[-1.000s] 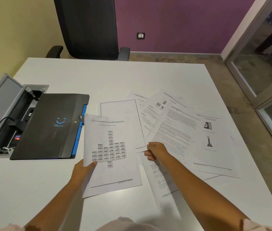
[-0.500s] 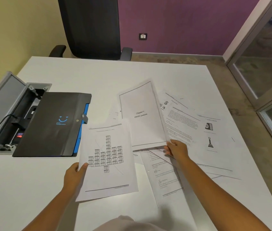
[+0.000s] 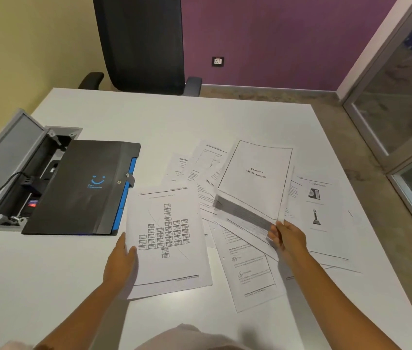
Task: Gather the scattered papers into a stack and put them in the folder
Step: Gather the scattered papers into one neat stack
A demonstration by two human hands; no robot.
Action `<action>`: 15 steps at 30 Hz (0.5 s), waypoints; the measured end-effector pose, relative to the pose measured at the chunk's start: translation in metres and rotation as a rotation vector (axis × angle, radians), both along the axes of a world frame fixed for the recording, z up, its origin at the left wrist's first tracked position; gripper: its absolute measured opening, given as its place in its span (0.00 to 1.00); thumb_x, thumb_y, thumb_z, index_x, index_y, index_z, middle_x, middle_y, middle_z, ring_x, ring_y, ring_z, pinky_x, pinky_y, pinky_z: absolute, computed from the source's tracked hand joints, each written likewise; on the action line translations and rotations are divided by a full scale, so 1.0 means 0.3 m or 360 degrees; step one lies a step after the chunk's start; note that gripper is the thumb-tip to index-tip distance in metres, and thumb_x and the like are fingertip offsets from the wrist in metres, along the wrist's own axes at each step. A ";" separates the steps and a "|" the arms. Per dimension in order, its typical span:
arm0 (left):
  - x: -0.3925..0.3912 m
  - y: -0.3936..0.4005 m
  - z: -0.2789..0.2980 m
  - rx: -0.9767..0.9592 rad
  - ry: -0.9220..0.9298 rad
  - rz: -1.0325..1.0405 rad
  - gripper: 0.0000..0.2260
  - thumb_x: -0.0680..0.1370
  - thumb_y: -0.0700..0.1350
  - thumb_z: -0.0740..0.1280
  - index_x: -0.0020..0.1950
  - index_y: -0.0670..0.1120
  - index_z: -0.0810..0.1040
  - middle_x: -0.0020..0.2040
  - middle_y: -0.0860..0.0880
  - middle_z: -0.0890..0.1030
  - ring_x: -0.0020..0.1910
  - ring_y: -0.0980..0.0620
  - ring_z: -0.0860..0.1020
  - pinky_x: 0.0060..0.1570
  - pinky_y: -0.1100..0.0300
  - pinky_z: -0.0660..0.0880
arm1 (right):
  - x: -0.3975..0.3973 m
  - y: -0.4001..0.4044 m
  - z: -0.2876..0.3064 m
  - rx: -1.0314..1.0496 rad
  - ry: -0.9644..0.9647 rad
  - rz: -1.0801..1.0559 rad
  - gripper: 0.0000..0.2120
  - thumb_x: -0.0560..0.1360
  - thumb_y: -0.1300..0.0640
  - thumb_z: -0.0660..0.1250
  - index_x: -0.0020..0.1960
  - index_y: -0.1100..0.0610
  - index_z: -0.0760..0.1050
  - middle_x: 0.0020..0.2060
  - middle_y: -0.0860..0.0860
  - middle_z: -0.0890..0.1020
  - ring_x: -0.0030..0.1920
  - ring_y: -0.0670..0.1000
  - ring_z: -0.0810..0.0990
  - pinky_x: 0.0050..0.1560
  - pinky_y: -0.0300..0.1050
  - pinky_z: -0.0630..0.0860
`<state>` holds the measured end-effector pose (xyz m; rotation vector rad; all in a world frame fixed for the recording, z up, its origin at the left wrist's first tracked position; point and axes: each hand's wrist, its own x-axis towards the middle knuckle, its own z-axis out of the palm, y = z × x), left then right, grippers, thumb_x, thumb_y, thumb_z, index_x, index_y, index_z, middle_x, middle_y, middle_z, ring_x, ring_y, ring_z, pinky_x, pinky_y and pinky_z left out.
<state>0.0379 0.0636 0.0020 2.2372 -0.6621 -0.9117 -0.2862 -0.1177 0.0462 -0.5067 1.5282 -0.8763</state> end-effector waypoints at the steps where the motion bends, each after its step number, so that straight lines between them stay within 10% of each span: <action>1: 0.001 -0.006 0.000 0.0057 -0.0083 0.0005 0.22 0.80 0.44 0.57 0.74 0.43 0.59 0.70 0.40 0.69 0.67 0.38 0.69 0.65 0.42 0.66 | 0.010 0.003 0.007 -0.0017 0.0004 0.0017 0.08 0.78 0.61 0.63 0.57 0.57 0.71 0.34 0.53 0.77 0.20 0.41 0.76 0.25 0.33 0.77; 7: -0.014 -0.066 0.061 0.0076 -0.0546 0.0175 0.20 0.79 0.46 0.59 0.69 0.39 0.67 0.66 0.36 0.69 0.64 0.36 0.69 0.61 0.41 0.69 | 0.073 0.034 0.033 -0.0098 0.0026 0.0223 0.06 0.78 0.61 0.62 0.53 0.61 0.73 0.33 0.53 0.76 0.24 0.44 0.74 0.34 0.40 0.77; 15: -0.089 -0.175 0.148 -0.0230 0.0931 0.0281 0.12 0.79 0.51 0.58 0.56 0.46 0.74 0.47 0.45 0.79 0.45 0.44 0.78 0.44 0.53 0.78 | 0.156 0.127 -0.012 -0.0008 0.0103 0.0514 0.08 0.76 0.66 0.63 0.54 0.62 0.74 0.32 0.56 0.79 0.23 0.46 0.74 0.27 0.40 0.76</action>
